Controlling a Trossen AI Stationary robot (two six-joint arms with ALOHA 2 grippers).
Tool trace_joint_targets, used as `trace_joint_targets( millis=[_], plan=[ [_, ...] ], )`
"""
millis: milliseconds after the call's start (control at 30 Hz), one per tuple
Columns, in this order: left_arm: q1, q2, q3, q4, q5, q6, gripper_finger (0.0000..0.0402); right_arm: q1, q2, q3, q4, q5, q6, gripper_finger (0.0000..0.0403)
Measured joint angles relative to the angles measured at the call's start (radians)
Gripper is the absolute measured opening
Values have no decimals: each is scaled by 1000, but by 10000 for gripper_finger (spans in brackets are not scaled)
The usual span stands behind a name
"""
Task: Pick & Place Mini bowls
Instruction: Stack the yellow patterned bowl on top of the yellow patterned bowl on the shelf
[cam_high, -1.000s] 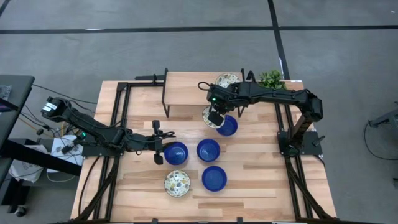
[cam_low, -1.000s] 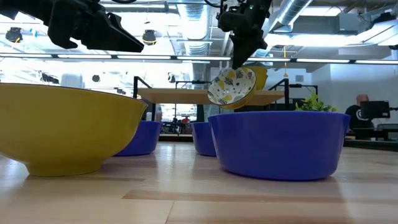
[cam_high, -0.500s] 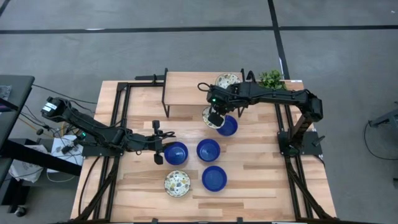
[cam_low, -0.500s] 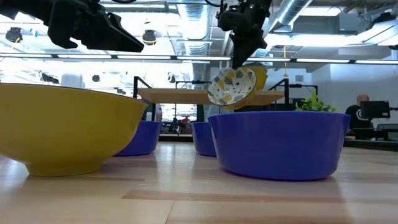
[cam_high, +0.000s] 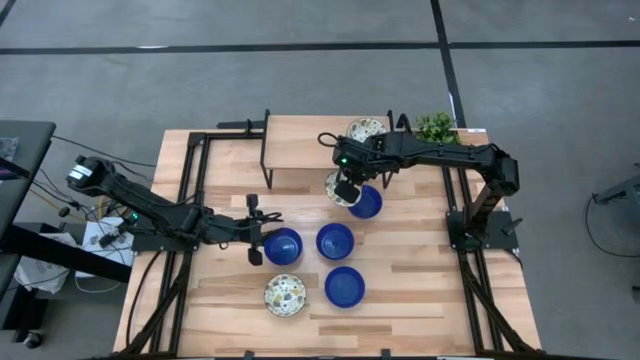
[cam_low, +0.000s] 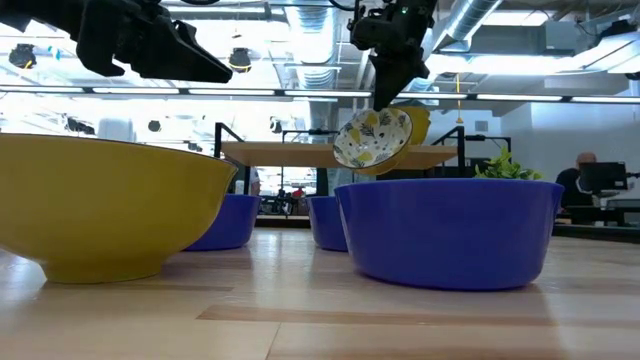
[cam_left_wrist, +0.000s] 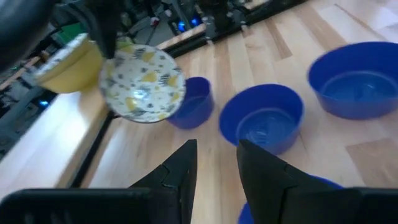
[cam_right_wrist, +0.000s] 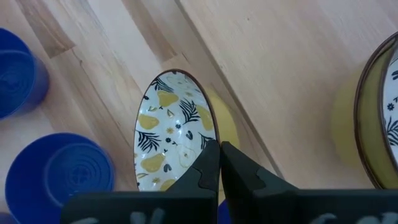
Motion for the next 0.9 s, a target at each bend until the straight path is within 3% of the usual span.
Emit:
trace_joint_targets(
  millis=[133, 233, 533, 900],
  plan=[
    [6, 55, 0, 21, 23, 17, 113, 0, 0, 0, -2, 0, 0, 0],
    [30, 133, 0, 82, 22, 124, 113, 1, 0, 0, -3, 0, 0, 0],
    [145, 387, 13, 431, 21, 737, 113, 1, 0, 0, -4, -5, 0, 0],
    [278, 588, 183, 447, -5, 975, 113, 0, 0, 0, -8, -11, 3, 0]
  ],
)
